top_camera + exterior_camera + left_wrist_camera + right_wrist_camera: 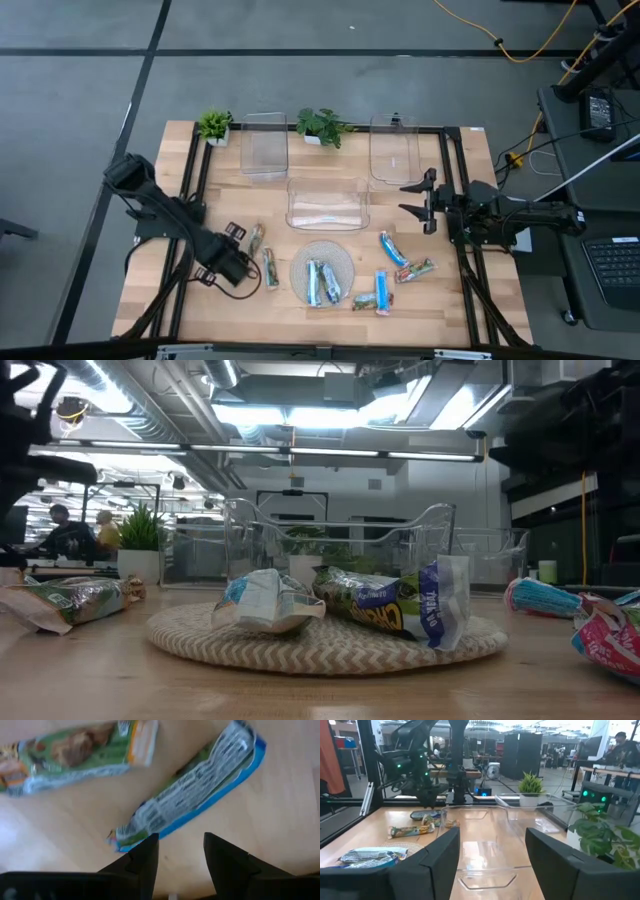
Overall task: Pick and place Granola Bars by type
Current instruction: Put the blue granola bar into the top right transparent bin
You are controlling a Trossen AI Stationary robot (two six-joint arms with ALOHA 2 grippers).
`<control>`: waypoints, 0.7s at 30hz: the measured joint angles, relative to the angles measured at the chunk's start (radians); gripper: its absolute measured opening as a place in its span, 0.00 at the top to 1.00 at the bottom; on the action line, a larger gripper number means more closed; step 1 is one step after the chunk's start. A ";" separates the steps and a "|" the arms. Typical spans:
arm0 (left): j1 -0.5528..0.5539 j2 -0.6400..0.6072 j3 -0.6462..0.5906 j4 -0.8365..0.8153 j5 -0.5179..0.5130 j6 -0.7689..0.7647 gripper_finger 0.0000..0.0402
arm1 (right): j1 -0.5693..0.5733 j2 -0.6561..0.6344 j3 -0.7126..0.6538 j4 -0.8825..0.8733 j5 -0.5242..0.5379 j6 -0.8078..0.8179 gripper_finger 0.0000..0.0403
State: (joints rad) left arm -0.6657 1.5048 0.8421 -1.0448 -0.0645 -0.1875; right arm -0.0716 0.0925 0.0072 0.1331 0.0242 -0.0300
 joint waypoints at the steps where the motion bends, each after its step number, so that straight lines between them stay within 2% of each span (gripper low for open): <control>1: -0.005 0.007 0.000 0.016 -0.006 0.000 0.63 | 0.000 0.000 0.000 -0.005 0.000 0.002 0.43; 8: -0.034 0.024 0.000 0.116 -0.073 -0.018 0.63 | 0.000 0.000 0.000 -0.013 0.000 0.001 0.43; 21: -0.036 0.024 0.000 0.181 -0.099 -0.221 0.70 | 0.000 -0.001 0.000 -0.012 0.000 -0.003 0.43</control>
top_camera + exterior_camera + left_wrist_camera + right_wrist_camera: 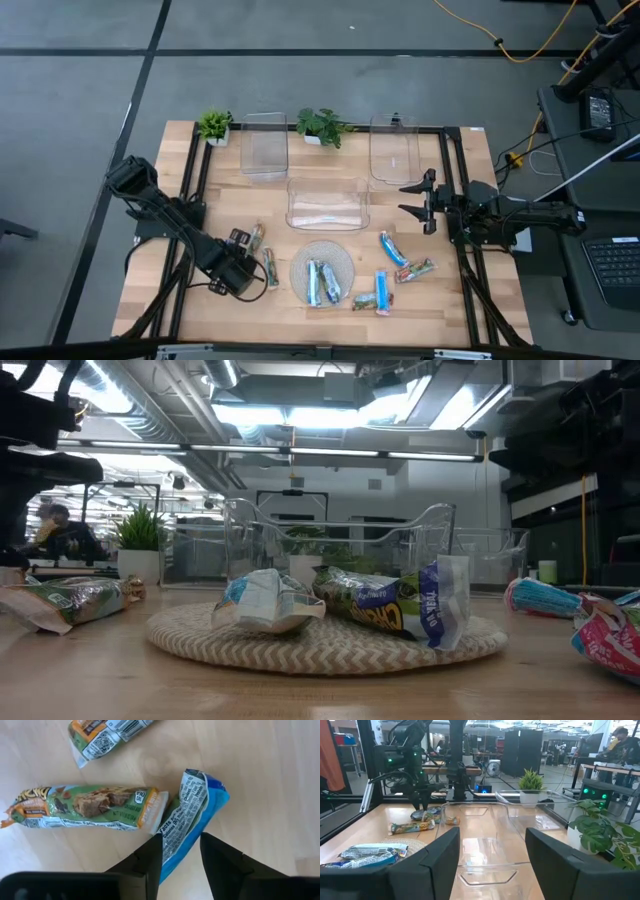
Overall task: Pick and place Granola Bars by type
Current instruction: Put the blue granola bar into the top right transparent bin
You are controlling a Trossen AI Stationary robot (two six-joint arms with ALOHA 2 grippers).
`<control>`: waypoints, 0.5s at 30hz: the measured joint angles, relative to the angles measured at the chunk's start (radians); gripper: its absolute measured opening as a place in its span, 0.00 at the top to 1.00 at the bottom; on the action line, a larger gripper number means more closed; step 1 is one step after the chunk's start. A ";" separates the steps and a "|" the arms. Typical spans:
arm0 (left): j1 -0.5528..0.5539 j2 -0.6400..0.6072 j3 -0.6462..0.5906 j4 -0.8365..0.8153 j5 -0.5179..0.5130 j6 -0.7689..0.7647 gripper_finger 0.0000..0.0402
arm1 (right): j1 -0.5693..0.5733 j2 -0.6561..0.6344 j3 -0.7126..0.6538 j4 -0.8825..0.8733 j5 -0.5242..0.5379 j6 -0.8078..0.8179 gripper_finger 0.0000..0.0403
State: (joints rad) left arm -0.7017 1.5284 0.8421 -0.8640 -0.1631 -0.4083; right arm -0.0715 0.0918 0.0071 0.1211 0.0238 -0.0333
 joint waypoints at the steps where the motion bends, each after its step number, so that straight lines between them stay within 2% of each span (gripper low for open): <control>1: -0.001 0.000 0.000 0.001 0.000 -0.007 0.71 | 0.000 0.000 0.000 0.000 0.000 -0.001 0.43; 15: -0.071 0.000 0.000 0.011 0.004 -0.086 0.86 | 0.000 0.000 0.000 0.001 0.000 -0.020 0.43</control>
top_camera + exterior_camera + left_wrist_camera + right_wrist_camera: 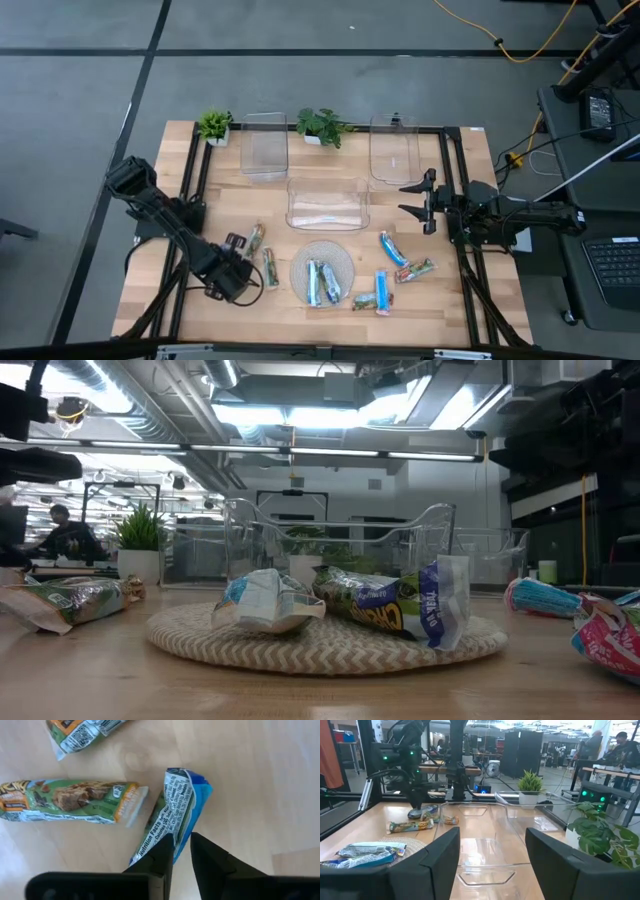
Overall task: Pick and place Granola Bars by type
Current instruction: Put the blue granola bar into the top right transparent bin
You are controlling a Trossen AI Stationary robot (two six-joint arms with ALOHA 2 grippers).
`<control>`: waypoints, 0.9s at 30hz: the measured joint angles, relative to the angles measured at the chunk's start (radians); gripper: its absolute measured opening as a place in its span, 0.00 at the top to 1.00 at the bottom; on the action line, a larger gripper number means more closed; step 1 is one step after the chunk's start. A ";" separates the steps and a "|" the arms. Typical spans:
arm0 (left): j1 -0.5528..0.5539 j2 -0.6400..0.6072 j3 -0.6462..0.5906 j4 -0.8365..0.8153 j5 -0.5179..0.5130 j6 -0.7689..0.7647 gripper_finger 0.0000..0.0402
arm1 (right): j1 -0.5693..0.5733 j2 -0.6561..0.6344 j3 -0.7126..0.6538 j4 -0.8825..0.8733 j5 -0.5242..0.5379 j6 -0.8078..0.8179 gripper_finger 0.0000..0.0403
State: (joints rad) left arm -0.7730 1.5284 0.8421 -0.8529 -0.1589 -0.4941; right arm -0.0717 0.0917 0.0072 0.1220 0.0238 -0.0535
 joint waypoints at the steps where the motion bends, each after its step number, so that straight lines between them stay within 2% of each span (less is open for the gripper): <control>1: -0.005 0.000 0.000 0.007 0.000 -0.010 0.87 | 0.000 0.000 0.000 0.000 0.000 0.000 0.43; 11: -0.032 0.000 0.000 0.068 -0.050 -0.033 0.99 | 0.000 0.000 0.000 0.008 0.000 -0.004 0.43; 18: -0.033 0.000 0.000 0.110 -0.085 -0.042 1.00 | 0.000 0.000 0.000 0.009 0.000 -0.004 0.43; 27: -0.034 -0.018 0.025 0.209 -0.108 0.058 1.00 | 0.000 0.000 0.000 0.009 0.000 -0.004 0.43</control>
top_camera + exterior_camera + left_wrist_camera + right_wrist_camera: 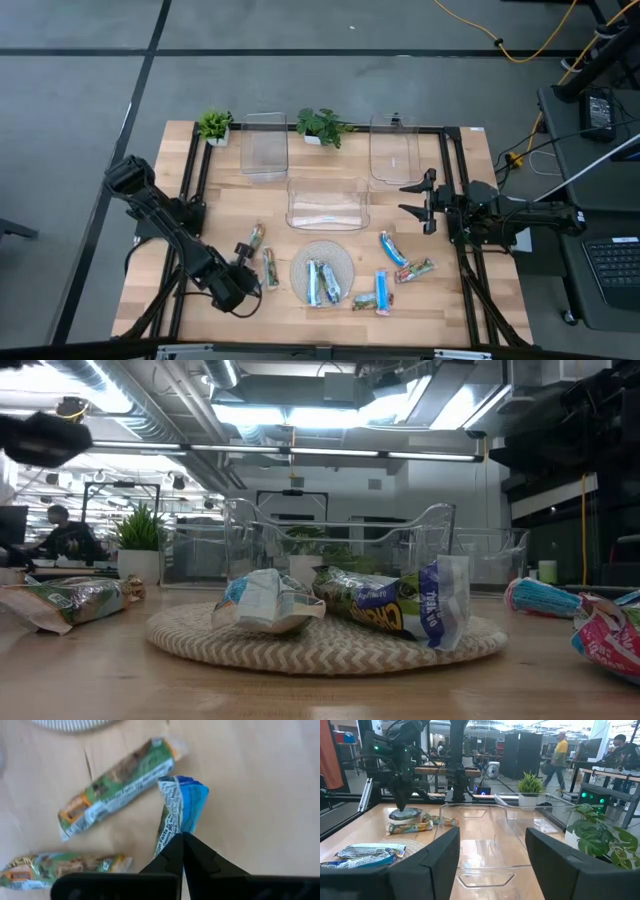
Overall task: Pick and place Granola Bars by type
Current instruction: Put the blue granola bar into the top right transparent bin
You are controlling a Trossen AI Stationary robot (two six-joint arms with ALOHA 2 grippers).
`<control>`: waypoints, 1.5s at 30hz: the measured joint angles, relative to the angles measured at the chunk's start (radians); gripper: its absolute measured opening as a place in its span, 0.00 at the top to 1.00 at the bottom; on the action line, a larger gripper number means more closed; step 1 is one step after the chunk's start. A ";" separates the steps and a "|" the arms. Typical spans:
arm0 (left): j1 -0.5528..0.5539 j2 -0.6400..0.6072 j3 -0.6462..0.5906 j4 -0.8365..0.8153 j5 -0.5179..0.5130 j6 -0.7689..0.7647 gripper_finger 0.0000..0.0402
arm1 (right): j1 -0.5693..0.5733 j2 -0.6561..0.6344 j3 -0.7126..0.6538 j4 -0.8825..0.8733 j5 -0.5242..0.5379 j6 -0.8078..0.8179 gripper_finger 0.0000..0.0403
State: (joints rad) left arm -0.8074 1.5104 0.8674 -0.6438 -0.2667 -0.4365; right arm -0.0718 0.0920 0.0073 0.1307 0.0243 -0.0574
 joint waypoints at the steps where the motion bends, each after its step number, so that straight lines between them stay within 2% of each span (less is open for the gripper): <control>1: -0.003 -0.004 0.010 -0.001 -0.004 0.007 1.00 | 0.000 0.000 0.000 0.000 0.000 0.000 0.43; 11: -0.035 -0.090 0.134 -0.002 -0.146 0.086 1.00 | 0.000 0.000 0.000 0.000 0.000 0.028 0.43; 14: -0.068 -0.141 0.162 0.012 -0.220 0.128 1.00 | 0.000 0.000 0.000 0.000 0.000 0.026 0.43; 22: -0.144 -0.291 0.195 0.107 -0.465 0.359 1.00 | 0.000 0.000 0.000 0.035 0.001 0.025 0.43; 27: -0.155 -0.347 0.195 0.118 -0.558 0.444 1.00 | 0.000 0.000 0.000 0.047 0.001 0.023 0.43; 32: -0.147 -0.376 0.195 0.119 -0.606 0.488 1.00 | 0.000 0.000 0.000 0.047 0.033 -0.005 0.43; 45: -0.100 -0.384 0.194 0.124 -0.613 0.495 1.00 | 0.000 0.000 0.000 0.063 0.062 -0.033 0.43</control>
State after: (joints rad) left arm -0.9078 1.1267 1.0615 -0.5201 -0.8796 0.0589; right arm -0.0717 0.0921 0.0074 0.1937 0.0860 -0.0902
